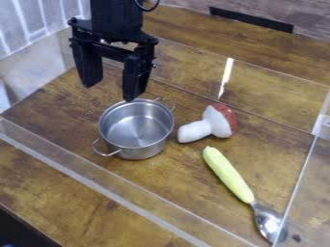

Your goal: Move the green spoon to the left side of the table

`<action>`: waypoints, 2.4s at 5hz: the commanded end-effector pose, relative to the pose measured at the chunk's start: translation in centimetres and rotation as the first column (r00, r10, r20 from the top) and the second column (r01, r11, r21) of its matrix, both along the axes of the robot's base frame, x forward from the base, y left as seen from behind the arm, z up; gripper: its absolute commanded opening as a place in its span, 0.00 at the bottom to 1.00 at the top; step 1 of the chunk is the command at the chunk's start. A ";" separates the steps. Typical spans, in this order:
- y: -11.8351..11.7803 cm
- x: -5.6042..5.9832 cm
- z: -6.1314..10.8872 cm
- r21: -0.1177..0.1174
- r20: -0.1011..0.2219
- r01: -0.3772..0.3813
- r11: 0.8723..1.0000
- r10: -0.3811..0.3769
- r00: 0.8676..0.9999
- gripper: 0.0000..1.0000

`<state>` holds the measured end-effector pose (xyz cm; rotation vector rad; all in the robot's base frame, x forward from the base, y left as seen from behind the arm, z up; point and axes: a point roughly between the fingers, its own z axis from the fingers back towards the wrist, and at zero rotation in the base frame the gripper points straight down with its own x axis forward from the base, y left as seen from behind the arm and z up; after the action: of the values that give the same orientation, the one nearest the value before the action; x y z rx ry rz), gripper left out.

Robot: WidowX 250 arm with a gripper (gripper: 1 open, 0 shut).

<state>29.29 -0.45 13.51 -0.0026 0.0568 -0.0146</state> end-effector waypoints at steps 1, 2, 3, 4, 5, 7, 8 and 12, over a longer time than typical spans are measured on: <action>-0.9 -0.7 -0.7 0.000 -0.032 0.009 1.000 -0.009 0.999 1.00; -2.6 -0.7 -0.8 0.003 -0.032 -0.138 0.990 0.138 0.990 1.00; -5.0 -0.1 -0.7 -0.005 -0.008 -0.328 0.945 0.328 0.945 1.00; -8.2 0.6 -2.5 -0.030 0.019 -0.492 0.870 0.493 0.870 1.00; -11.4 1.3 -4.8 -0.070 0.032 -0.618 0.783 0.621 0.783 1.00; -13.4 3.9 -6.6 -0.109 0.039 -0.768 0.631 0.775 0.631 1.00; -14.2 4.9 -8.0 -0.116 0.051 -0.737 0.666 0.745 0.665 1.00; -14.4 7.9 -8.6 -0.121 0.072 -0.783 0.610 0.792 0.606 1.00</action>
<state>35.96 -14.54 3.18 -0.0600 -0.0265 0.8895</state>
